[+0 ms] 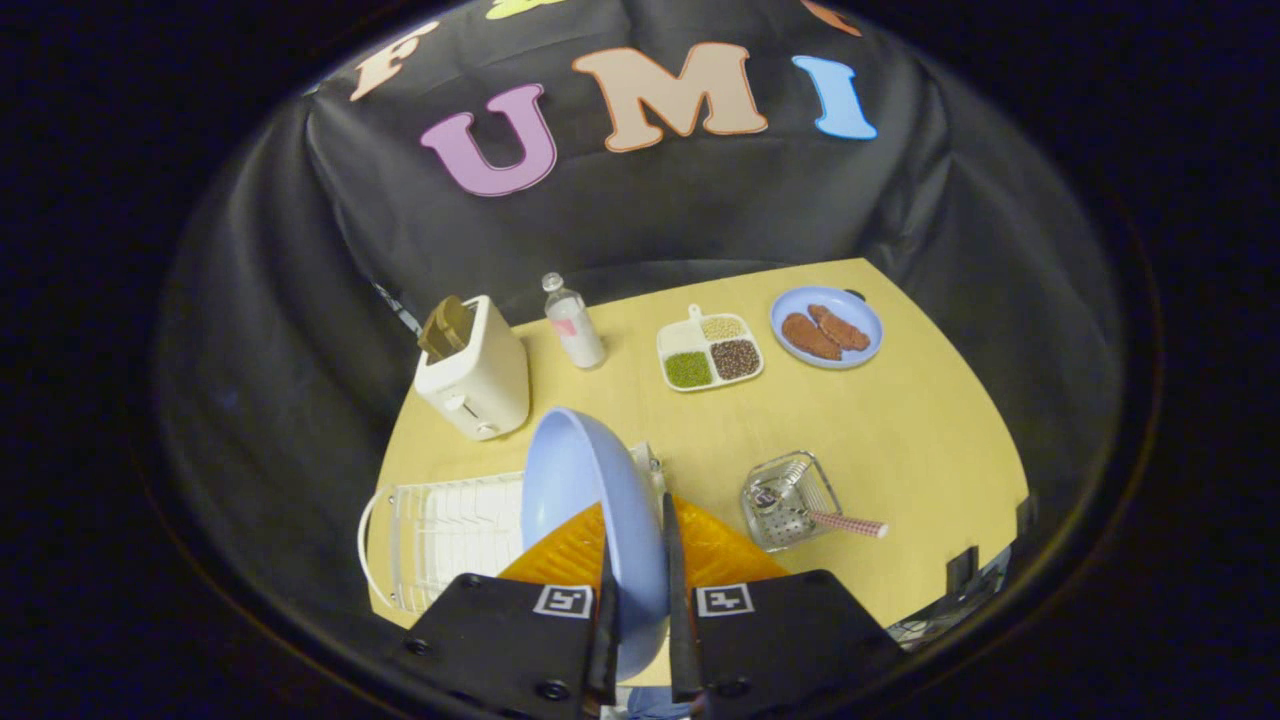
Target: Take the plate from the dish rack, then take the spoon from the basket and place it into the plate.
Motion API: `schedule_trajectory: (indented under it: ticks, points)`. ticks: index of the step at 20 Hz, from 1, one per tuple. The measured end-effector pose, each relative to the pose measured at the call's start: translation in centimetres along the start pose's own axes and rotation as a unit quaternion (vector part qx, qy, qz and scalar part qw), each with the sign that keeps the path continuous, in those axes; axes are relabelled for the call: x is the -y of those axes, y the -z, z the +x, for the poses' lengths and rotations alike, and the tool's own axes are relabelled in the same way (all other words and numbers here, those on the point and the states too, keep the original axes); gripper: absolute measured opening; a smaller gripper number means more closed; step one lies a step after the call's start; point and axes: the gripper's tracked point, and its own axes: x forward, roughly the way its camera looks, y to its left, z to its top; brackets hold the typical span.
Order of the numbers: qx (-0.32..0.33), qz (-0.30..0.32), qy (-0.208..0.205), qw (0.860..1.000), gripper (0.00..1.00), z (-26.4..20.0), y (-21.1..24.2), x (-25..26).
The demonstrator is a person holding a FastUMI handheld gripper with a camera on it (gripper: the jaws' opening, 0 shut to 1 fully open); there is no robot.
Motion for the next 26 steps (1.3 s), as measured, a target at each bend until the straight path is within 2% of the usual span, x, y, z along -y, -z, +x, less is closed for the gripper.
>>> schedule_trajectory:
  ticks: [6, 10, 13, 22, 26]
  points:
    - [-0.004, 0.037, -0.073, 0.997, 0.23, -1.8, 3.1, 5.5]
    - [-0.013, 0.058, -0.135, 0.989, 0.23, -2.9, 6.8, 8.3]
    - [-0.005, 0.077, -0.164, 0.983, 0.23, -3.3, 9.1, 10.8]
    - [0.007, 0.132, -0.186, 0.974, 0.23, -2.1, 15.8, 18.4]
    - [0.011, 0.137, -0.165, 0.977, 0.23, -0.7, 17.7, 21.5]
